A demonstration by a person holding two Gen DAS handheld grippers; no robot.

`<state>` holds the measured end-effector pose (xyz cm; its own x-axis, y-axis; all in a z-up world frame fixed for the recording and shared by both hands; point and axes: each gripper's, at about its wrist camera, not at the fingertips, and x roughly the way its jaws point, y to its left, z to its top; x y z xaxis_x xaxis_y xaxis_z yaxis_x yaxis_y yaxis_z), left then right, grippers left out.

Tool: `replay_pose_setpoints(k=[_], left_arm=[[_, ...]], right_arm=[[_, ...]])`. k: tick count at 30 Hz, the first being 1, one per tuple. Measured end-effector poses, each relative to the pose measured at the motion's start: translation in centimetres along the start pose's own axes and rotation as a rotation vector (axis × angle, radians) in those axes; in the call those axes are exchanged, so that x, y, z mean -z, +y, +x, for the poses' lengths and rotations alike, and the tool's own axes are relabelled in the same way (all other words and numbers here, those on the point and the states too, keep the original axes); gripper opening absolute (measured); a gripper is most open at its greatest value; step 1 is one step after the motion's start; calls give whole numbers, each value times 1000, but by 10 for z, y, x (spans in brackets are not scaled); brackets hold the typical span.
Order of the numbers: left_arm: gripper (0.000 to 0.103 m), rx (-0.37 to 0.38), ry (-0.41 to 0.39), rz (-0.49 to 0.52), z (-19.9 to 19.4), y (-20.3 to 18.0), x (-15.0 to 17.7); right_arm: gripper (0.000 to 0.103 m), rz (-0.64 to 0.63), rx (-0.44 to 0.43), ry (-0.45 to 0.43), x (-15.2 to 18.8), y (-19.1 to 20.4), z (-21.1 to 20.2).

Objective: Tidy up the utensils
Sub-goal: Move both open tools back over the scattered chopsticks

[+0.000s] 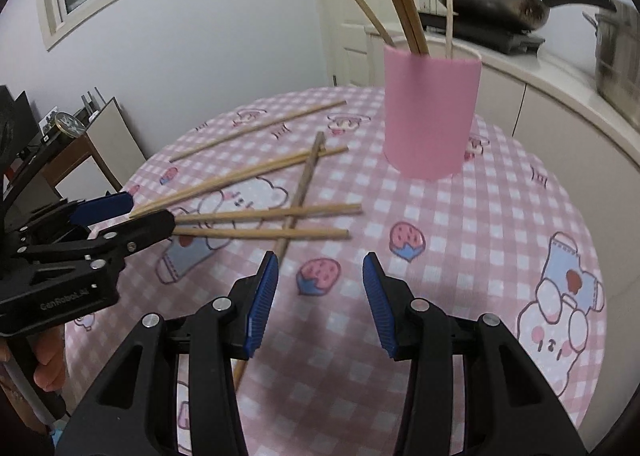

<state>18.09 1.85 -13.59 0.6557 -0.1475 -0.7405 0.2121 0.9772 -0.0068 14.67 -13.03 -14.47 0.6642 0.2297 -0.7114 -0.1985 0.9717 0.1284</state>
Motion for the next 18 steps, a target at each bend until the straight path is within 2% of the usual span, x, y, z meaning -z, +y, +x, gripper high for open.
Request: replay_pose_setpoints(k=[6, 11, 16, 18], left_arm=[[65, 5, 35, 88, 27, -16, -15], [51, 22, 66, 156, 45, -29, -24], [47, 57, 86, 215, 54, -39, -27], [41, 56, 94, 235, 59, -43, -27]], right_arm=[[42, 29, -17, 21, 0, -13, 9], [42, 47, -47, 34, -2, -19, 15], [42, 53, -68, 41, -6, -22, 18], [42, 58, -74, 44, -7, -24, 20]])
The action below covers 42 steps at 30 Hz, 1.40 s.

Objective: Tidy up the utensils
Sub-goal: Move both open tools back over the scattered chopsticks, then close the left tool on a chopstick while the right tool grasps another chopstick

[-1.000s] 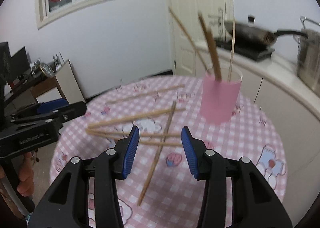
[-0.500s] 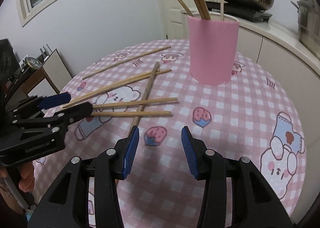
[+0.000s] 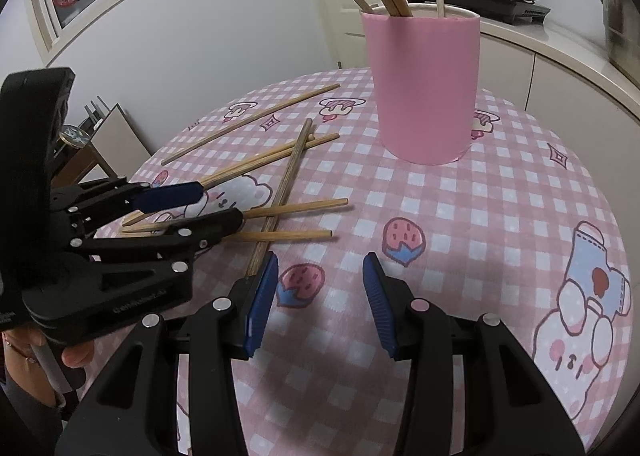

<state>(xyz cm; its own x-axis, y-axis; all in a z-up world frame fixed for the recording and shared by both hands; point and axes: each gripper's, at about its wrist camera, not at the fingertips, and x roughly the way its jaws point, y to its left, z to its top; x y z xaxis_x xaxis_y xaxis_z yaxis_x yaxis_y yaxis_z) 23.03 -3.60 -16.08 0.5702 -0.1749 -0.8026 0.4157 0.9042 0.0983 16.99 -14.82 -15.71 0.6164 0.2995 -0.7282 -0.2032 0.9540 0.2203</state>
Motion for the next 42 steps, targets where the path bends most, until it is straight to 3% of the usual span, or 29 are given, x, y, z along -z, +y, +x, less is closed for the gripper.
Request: replay_pose_setpoints(k=[2, 7, 13, 23, 31, 37, 42], left_arm=[[35, -5, 26, 1, 8, 0, -2], [34, -9, 33, -4, 13, 2, -3], [22, -32, 49, -27, 11, 5, -2], [11, -16, 94, -180, 0, 32, 18], [8, -12, 110, -224, -11, 34, 35], [8, 4, 118, -260, -23, 36, 46], [8, 3, 82, -300, -22, 48, 39]], right_arm=[[42, 6, -7, 6, -1, -1, 2], [42, 25, -19, 15, -3, -4, 7], [42, 30, -18, 26, -7, 2, 13], [42, -43, -42, 63, -4, 29, 18], [40, -106, 12, 91, -2, 39, 24], [40, -86, 42, 16, -21, 34, 6], [40, -109, 59, 43, -35, 40, 29]])
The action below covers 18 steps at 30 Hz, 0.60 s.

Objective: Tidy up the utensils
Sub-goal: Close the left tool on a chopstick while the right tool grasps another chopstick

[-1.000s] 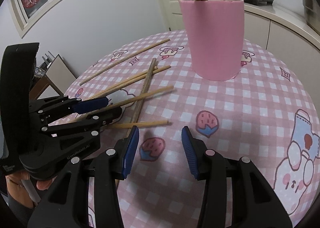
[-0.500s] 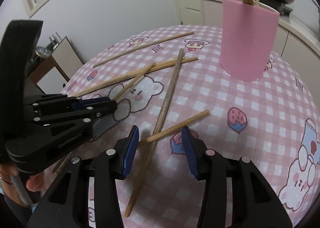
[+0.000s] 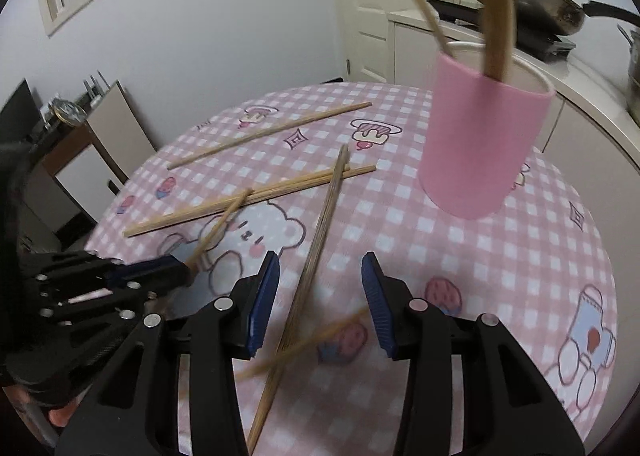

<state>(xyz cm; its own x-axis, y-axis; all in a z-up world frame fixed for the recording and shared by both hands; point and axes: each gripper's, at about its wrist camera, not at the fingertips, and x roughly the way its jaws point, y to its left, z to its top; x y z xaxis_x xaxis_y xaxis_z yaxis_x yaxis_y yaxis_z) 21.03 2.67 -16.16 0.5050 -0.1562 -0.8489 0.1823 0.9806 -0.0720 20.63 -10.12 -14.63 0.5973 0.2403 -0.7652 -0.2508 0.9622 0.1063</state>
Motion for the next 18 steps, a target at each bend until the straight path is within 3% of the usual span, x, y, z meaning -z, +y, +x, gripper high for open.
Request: replay_pose_setpoints(k=[6, 15, 16, 18], left_arm=[[9, -1, 11, -3, 15, 4, -21], [8, -20, 29, 3, 35, 4, -41], [8, -23, 30, 1, 36, 3, -42], [8, -28, 29, -9, 37, 4, -44]], right_arm=[[40, -14, 15, 36, -15, 2, 26], [20, 6, 33, 82, -35, -8, 49], [9, 11, 28, 81, -36, -8, 50], [8, 34, -2, 80, -39, -11, 50]])
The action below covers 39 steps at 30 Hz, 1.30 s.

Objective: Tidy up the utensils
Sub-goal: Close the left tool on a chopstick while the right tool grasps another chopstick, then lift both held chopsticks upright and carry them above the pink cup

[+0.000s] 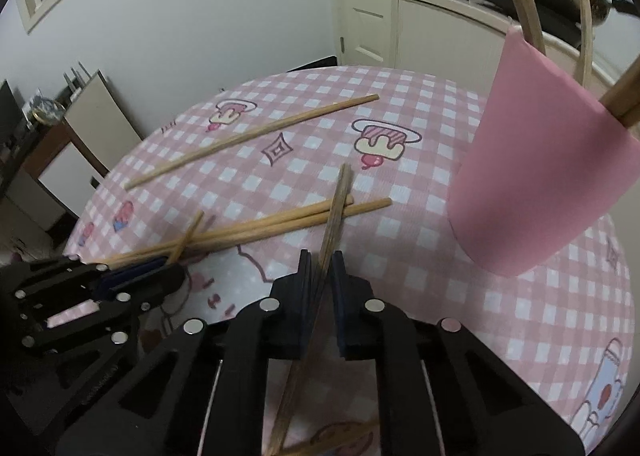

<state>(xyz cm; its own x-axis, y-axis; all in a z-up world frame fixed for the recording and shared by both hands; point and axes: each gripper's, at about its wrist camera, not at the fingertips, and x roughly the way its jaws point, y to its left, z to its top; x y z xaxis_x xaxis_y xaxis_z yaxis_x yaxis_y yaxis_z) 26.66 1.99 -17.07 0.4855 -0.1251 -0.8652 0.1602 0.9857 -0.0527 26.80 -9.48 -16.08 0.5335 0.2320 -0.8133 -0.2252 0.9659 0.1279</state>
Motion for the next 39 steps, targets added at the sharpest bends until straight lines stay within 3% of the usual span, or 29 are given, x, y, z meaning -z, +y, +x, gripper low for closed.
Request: replay_pose_setpoints(k=[6, 13, 18, 23, 24, 25, 26, 27, 31, 33, 34, 39], left_arm=[[8, 6, -40, -18, -18, 1, 1], [6, 36, -159, -37, -78, 3, 2], [7, 20, -136, -5, -81, -3, 6], [8, 22, -85, -3, -71, -6, 15], [10, 26, -68, -2, -67, -5, 15], [26, 27, -58, -4, -63, -4, 15], [54, 23, -61, -10, -62, -4, 17], [61, 14, -72, -16, -60, -2, 17], [61, -5, -55, -19, -45, 1, 15], [48, -29, -29, -16, -33, 3, 14], [34, -25, -13, -19, -27, 5, 14], [31, -25, 12, -3, -9, 3, 13]], right_arm=[[6, 3, -56, -66, 4, 5, -26], [5, -30, -107, -184, 8, 23, -80], [5, -61, -102, -215, 12, 32, -107], [5, -54, -79, -160, 20, 28, -94], [5, -52, -77, -149, 23, 27, -91], [5, -49, -78, -136, 24, 26, -86], [5, -48, -77, -129, 26, 26, -83], [5, -47, -75, -121, 27, 25, -80], [5, -41, -76, -98, 29, 21, -68], [5, -39, -81, -91, 28, 19, -63], [5, -39, -82, -89, 28, 19, -62], [5, -40, -98, -70, 26, 17, -49]])
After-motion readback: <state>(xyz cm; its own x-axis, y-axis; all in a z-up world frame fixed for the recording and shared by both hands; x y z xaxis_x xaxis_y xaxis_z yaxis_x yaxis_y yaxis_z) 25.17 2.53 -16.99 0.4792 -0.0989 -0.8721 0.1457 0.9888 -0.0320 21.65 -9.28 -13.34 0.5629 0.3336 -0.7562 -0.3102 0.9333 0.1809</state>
